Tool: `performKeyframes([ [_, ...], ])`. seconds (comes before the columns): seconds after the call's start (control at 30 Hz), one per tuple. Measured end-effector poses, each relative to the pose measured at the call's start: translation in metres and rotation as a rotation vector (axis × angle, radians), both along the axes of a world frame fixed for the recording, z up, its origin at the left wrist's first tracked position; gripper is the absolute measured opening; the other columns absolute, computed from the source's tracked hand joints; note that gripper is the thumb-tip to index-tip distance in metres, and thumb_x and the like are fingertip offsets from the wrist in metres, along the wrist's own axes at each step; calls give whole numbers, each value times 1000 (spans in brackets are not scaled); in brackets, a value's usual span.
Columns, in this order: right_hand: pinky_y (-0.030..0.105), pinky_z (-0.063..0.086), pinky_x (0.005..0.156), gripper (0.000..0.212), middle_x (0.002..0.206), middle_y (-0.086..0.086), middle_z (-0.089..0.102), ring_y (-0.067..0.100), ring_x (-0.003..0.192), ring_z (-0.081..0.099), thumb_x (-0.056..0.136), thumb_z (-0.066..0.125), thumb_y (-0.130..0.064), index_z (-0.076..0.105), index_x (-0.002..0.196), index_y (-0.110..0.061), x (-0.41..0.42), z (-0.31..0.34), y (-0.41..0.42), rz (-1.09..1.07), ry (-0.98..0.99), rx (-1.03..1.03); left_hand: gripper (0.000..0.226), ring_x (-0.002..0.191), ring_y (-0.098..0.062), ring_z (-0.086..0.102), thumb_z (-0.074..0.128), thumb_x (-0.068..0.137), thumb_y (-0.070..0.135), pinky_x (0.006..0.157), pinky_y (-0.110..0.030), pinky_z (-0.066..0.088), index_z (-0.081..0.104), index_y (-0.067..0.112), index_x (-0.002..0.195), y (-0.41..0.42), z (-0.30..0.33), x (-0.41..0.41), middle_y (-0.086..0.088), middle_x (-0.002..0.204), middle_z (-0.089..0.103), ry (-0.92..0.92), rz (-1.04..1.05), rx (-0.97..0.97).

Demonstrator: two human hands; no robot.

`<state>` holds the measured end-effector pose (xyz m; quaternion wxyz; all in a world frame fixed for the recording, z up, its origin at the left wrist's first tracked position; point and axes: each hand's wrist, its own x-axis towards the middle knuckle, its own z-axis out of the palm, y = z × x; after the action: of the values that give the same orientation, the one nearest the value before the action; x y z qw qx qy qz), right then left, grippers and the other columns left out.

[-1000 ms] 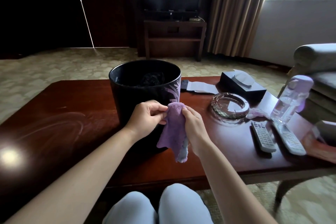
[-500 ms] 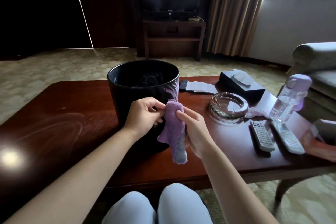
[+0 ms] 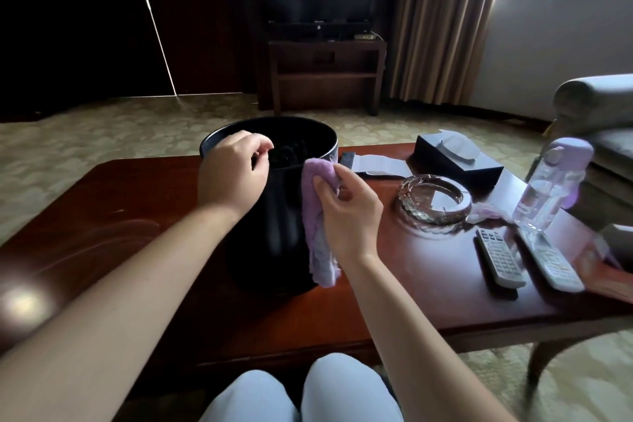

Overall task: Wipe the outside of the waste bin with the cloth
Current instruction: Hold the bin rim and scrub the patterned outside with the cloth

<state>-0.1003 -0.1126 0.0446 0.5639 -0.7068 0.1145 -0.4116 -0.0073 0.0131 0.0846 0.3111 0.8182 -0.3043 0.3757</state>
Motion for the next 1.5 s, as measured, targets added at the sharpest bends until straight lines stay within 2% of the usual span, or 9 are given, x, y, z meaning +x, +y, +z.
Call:
performKeyframes([
  [0.13, 8, 38, 69, 20, 87, 2, 63, 8, 74, 54, 84, 66, -16, 70, 104, -19, 8, -9, 5, -63, 77, -81, 15, 69, -15, 63, 59, 83, 8, 66, -24, 47, 70, 15, 87, -3, -7, -1, 7, 79, 68, 156, -32, -161],
  [0.27, 22, 45, 79, 18, 91, 4, 67, 18, 88, 61, 85, 65, -18, 71, 101, -21, -2, -36, 3, -23, 205, -46, 20, 66, -18, 65, 52, 81, 21, 65, -32, 51, 70, 17, 88, -8, -12, -7, 3, 74, 70, 165, -50, -218],
  [0.47, 10, 38, 74, 24, 94, 1, 61, 10, 85, 55, 87, 62, -21, 67, 110, -20, 8, -6, 0, -41, 85, -55, 19, 60, -25, 61, 50, 80, 22, 67, -28, 43, 68, 18, 85, -15, -15, -8, -2, 65, 67, 133, 30, -216],
  [0.67, 24, 46, 82, 18, 95, 6, 65, 19, 93, 62, 87, 59, -27, 67, 103, -26, 1, -67, 6, 30, 308, 81, 18, 49, -26, 53, 50, 77, 18, 64, -25, 36, 67, 14, 77, -20, -15, -10, 1, 50, 55, 89, 58, -241],
  [0.83, 4, 39, 76, 14, 98, -2, 62, 3, 88, 57, 89, 60, -27, 66, 100, -33, 4, -44, 0, 14, 160, 92, 22, 48, -25, 53, 45, 77, 22, 64, -28, 37, 66, 14, 75, -21, -16, -10, -3, 50, 58, 54, 51, -243],
  [1.03, 25, 46, 76, 9, 79, -5, 67, 15, 82, 62, 86, 59, -22, 65, 85, -29, -1, -77, 0, 40, 384, 157, 21, 51, -27, 56, 46, 76, 21, 65, -32, 43, 65, 13, 74, -23, -16, -11, -4, 52, 59, 62, 54, -268],
  [1.33, 2, 33, 71, 23, 88, 8, 56, 2, 75, 43, 84, 65, -19, 67, 107, -13, 4, -67, 33, 15, 97, -170, 20, 53, -27, 57, 49, 78, 23, 57, -27, 37, 68, 19, 83, -16, -13, -6, -2, 54, 60, 84, 104, -149],
  [1.43, 11, 33, 70, 23, 89, 7, 51, 15, 77, 51, 86, 65, -21, 66, 108, -14, -6, -109, 47, 60, 291, -199, 20, 53, -26, 58, 50, 77, 23, 56, -25, 35, 68, 19, 83, -14, -11, -7, -1, 53, 59, 84, 106, -132],
  [1.5, 13, 34, 68, 21, 84, 5, 51, 15, 71, 52, 86, 65, -23, 68, 105, -14, -3, -112, 50, -47, 201, -178, 19, 52, -26, 58, 50, 77, 22, 55, -27, 37, 68, 19, 82, -14, -11, -6, -2, 53, 60, 86, 98, -130],
])
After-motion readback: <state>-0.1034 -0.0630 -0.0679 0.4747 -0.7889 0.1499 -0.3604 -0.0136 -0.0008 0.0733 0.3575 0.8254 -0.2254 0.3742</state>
